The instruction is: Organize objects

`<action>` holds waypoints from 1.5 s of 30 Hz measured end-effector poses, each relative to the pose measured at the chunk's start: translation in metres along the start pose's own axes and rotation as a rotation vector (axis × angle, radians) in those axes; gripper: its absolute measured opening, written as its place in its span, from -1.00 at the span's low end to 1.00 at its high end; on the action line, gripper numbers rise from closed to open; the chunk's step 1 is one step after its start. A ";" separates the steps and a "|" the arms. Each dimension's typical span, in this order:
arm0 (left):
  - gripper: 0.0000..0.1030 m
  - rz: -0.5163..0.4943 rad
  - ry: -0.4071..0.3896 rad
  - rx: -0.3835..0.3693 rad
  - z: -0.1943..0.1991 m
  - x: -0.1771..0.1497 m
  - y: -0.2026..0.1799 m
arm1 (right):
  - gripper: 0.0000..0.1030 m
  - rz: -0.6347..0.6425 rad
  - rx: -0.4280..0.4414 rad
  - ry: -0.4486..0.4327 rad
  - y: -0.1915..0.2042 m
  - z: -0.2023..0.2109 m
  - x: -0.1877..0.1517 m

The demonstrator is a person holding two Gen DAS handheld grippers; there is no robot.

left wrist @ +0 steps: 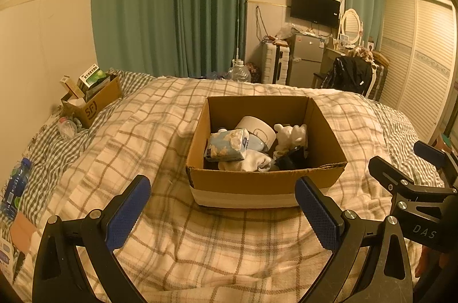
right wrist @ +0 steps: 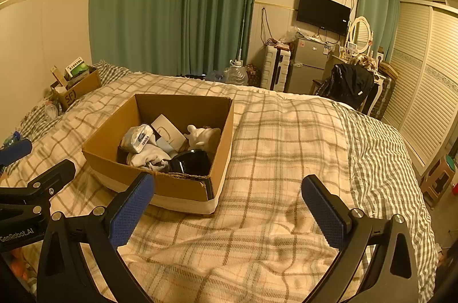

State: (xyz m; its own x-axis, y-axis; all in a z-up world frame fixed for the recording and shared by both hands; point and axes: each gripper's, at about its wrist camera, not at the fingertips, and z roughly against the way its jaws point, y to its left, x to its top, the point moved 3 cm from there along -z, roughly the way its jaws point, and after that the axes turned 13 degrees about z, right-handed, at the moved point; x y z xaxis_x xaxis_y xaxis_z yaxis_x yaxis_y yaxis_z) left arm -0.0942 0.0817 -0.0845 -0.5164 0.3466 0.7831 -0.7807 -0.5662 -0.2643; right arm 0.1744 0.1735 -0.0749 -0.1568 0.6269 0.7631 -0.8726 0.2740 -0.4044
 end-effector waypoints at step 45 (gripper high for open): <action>1.00 0.021 0.011 0.012 -0.004 -0.001 0.007 | 0.99 -0.006 0.000 0.003 -0.001 -0.001 -0.001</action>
State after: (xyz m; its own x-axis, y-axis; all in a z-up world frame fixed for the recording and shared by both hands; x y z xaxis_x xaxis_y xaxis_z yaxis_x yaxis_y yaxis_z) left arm -0.1000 0.0804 -0.0893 -0.5362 0.3426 0.7714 -0.7655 -0.5824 -0.2735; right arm 0.1759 0.1733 -0.0763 -0.1503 0.6278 0.7637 -0.8737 0.2772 -0.3998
